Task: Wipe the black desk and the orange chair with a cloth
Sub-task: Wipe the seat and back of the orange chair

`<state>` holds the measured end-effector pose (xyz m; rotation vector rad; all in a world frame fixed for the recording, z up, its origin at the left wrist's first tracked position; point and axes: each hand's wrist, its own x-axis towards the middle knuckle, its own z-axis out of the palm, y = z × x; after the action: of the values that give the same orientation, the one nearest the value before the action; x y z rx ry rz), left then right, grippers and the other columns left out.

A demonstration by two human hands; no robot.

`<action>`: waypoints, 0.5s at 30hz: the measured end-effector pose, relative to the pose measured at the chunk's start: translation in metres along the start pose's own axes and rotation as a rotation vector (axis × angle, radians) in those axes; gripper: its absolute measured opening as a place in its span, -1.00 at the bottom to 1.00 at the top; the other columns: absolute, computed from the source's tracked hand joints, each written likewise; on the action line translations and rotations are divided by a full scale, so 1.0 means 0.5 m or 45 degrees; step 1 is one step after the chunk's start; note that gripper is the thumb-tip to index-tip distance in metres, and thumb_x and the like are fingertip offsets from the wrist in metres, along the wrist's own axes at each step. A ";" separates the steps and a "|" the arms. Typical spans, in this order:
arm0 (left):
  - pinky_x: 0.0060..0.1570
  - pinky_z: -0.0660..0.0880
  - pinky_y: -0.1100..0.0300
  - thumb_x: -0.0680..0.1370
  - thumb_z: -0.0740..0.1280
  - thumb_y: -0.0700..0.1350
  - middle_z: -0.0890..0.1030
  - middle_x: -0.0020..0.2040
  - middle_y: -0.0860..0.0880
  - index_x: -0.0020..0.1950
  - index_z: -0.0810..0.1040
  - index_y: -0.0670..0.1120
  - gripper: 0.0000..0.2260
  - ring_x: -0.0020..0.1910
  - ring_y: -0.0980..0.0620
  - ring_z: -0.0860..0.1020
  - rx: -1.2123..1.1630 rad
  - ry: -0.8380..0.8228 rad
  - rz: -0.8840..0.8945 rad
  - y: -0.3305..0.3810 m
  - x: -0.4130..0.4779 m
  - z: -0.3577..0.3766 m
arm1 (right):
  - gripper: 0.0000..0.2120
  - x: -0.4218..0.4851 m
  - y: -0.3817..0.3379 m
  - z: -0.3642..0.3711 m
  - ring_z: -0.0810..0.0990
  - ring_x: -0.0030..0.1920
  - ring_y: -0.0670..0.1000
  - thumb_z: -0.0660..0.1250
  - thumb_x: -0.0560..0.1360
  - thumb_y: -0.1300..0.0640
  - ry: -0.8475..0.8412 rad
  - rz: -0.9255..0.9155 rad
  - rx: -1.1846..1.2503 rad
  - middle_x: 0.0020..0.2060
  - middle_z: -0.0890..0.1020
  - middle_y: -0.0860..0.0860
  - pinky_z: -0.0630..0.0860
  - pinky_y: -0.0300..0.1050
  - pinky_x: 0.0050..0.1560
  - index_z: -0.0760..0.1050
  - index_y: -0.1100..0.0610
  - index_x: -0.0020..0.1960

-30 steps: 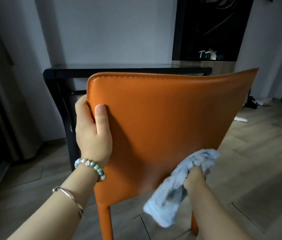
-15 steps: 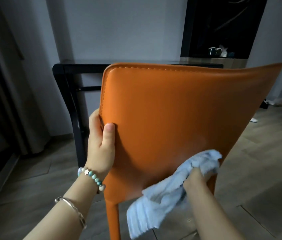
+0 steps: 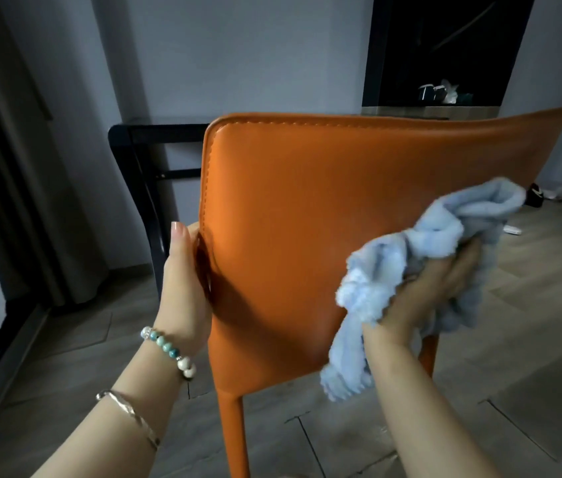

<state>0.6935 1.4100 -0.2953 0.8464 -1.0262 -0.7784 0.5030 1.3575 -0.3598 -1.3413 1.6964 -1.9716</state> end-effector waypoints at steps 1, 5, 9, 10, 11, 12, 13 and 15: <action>0.10 0.46 0.11 0.61 -0.11 0.19 0.68 -0.11 0.06 -0.02 0.56 0.00 -0.50 -0.03 0.11 0.61 -0.022 -0.017 -0.014 0.002 -0.001 0.000 | -0.32 0.002 -0.020 0.008 0.35 0.29 0.31 0.02 0.40 -0.36 0.128 -0.243 -0.085 0.30 0.36 0.36 0.26 0.04 0.38 0.41 0.09 0.27; 0.19 0.44 0.00 0.62 -0.08 0.14 0.63 -0.02 -0.10 -0.04 0.55 -0.08 -0.52 0.07 -0.05 0.56 -0.105 0.000 -0.107 -0.002 -0.005 -0.009 | -0.52 -0.131 -0.031 0.044 0.36 0.14 0.17 0.26 0.38 -0.21 0.082 -1.271 -0.512 0.22 0.35 0.05 0.25 0.07 0.17 0.34 -0.16 0.27; 0.26 0.39 -0.06 0.63 -0.03 0.13 0.64 0.08 -0.13 0.02 0.62 -0.05 -0.53 0.16 -0.10 0.57 -0.015 -0.099 -0.149 -0.007 0.006 -0.042 | -0.35 -0.150 0.030 0.057 0.35 0.19 0.11 0.42 0.19 -0.23 -0.044 -1.476 -0.708 0.24 0.35 -0.07 0.15 0.07 0.29 0.34 -0.21 0.26; 0.25 0.40 -0.04 0.63 -0.04 0.12 0.65 0.08 -0.14 0.05 0.61 -0.09 -0.52 0.16 -0.09 0.57 -0.017 -0.117 -0.170 -0.001 0.007 -0.047 | -0.39 -0.139 -0.004 0.053 0.35 0.21 0.12 0.41 0.23 -0.19 0.006 -1.499 -0.604 0.26 0.34 -0.06 0.16 0.05 0.31 0.35 -0.20 0.26; 0.22 0.41 -0.01 0.62 -0.06 0.13 0.65 0.08 -0.17 0.07 0.59 -0.14 -0.49 0.14 -0.09 0.58 -0.036 -0.140 -0.202 0.011 0.006 -0.051 | -0.43 -0.128 -0.052 0.046 0.34 0.23 0.13 0.39 0.27 -0.15 0.049 -1.523 -0.483 0.28 0.34 -0.05 0.16 0.05 0.34 0.36 -0.19 0.26; 0.18 0.44 -0.01 0.61 -0.07 0.14 0.65 0.06 -0.19 0.06 0.59 -0.17 -0.46 0.11 -0.11 0.59 -0.059 -0.157 -0.224 0.019 0.006 -0.057 | -0.47 -0.115 -0.108 0.039 0.32 0.27 0.14 0.36 0.33 -0.12 0.087 -1.511 -0.363 0.30 0.33 -0.02 0.17 0.08 0.38 0.37 -0.17 0.28; 0.11 0.49 0.01 0.60 -0.07 0.16 0.66 0.01 -0.19 0.01 0.62 -0.15 -0.44 0.03 -0.11 0.62 -0.089 -0.171 -0.242 0.028 0.007 -0.063 | -0.51 -0.099 -0.155 0.037 0.31 0.30 0.16 0.34 0.38 -0.11 0.152 -1.466 -0.256 0.32 0.32 -0.01 0.21 0.17 0.38 0.38 -0.16 0.29; -0.15 0.59 0.15 0.58 -0.05 0.17 0.69 -0.16 -0.12 -0.18 0.69 -0.06 -0.43 -0.21 -0.03 0.66 -0.128 -0.127 -0.301 0.032 0.011 -0.079 | -0.56 -0.077 -0.230 0.033 0.30 0.33 0.17 0.30 0.43 -0.12 0.270 -1.326 -0.129 0.34 0.32 0.01 0.29 0.30 0.28 0.44 -0.14 0.30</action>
<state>0.7346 1.4215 -0.2902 0.8583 -0.9764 -1.0734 0.5805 1.4081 -0.2799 -2.4665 1.2545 -2.5958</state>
